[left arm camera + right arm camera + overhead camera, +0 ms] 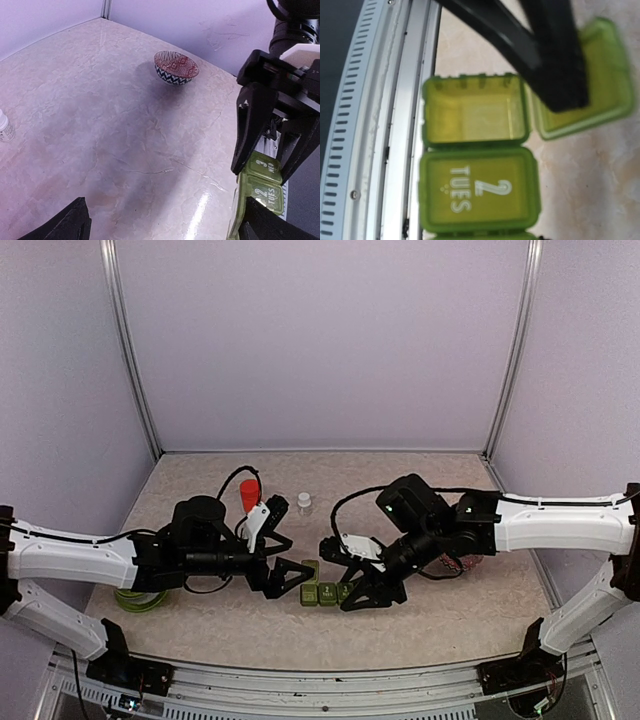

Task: Sort the pills into containers
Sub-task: Open the lid of the pill container.

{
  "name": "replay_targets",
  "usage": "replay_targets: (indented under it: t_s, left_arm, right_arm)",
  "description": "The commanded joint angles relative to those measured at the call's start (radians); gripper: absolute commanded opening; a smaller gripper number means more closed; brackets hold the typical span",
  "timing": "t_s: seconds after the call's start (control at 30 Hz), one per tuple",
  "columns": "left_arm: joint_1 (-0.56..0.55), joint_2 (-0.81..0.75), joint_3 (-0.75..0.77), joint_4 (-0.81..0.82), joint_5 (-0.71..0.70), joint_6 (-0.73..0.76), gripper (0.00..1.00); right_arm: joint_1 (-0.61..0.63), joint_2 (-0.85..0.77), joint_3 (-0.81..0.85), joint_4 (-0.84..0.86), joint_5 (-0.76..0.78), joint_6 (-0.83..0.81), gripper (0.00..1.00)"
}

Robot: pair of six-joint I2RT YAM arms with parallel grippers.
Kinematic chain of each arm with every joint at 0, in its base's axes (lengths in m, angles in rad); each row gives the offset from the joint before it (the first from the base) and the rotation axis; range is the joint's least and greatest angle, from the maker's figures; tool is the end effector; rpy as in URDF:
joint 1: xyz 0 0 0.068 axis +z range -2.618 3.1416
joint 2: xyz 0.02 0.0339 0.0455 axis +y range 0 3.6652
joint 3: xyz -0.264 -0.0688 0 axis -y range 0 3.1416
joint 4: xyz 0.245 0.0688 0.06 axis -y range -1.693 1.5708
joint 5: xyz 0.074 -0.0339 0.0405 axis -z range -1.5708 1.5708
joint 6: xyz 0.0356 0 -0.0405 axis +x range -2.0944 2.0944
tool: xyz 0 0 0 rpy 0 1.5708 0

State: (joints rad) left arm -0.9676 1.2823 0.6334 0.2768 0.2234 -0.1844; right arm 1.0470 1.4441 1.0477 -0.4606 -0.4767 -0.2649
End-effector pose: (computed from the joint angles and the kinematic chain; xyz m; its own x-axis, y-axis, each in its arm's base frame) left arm 0.1510 -0.2331 0.2268 -0.3715 0.2241 -0.9010 0.8667 0.4316 -0.2500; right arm 0.1384 0.2722 0.2563 -0.1241 -0.6800 -0.7227 -0.9866 0.0065 0.1633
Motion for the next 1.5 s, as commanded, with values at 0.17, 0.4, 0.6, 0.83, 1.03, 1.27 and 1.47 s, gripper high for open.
replay_targets:
  t_s: [0.17, 0.4, 0.6, 0.83, 1.03, 1.27, 1.47]
  left_arm:
    - [0.026, 0.031, 0.052, -0.028, -0.076, -0.032, 0.99]
    - [0.040, 0.056, 0.062, -0.050, -0.078, -0.026, 0.99]
    - [0.040, 0.090, 0.056, -0.062, -0.050, -0.022, 0.99]
    - [0.041, 0.111, 0.056, -0.072, -0.013, -0.006, 0.99]
    - [0.045, 0.121, 0.055, -0.073, 0.037, 0.004, 0.97]
    - [0.047, 0.111, 0.037, -0.037, 0.123, 0.010, 0.96]
    - [0.057, 0.097, 0.032, -0.042, 0.056, -0.007, 0.98]
  right_arm:
    - [0.019, 0.023, 0.002, -0.007, 0.023, -0.010, 0.32]
    - [0.022, 0.014, 0.001, -0.002, 0.026, -0.012, 0.31]
    - [0.022, -0.009, -0.005, 0.008, 0.022, -0.013, 0.31]
    - [0.022, -0.027, -0.008, 0.018, 0.040, -0.013, 0.31]
    - [0.022, -0.041, -0.015, 0.032, 0.073, -0.009, 0.31]
    - [0.022, -0.049, -0.018, 0.040, 0.109, -0.005, 0.31]
    - [0.022, -0.050, -0.020, 0.042, 0.093, -0.005, 0.31]
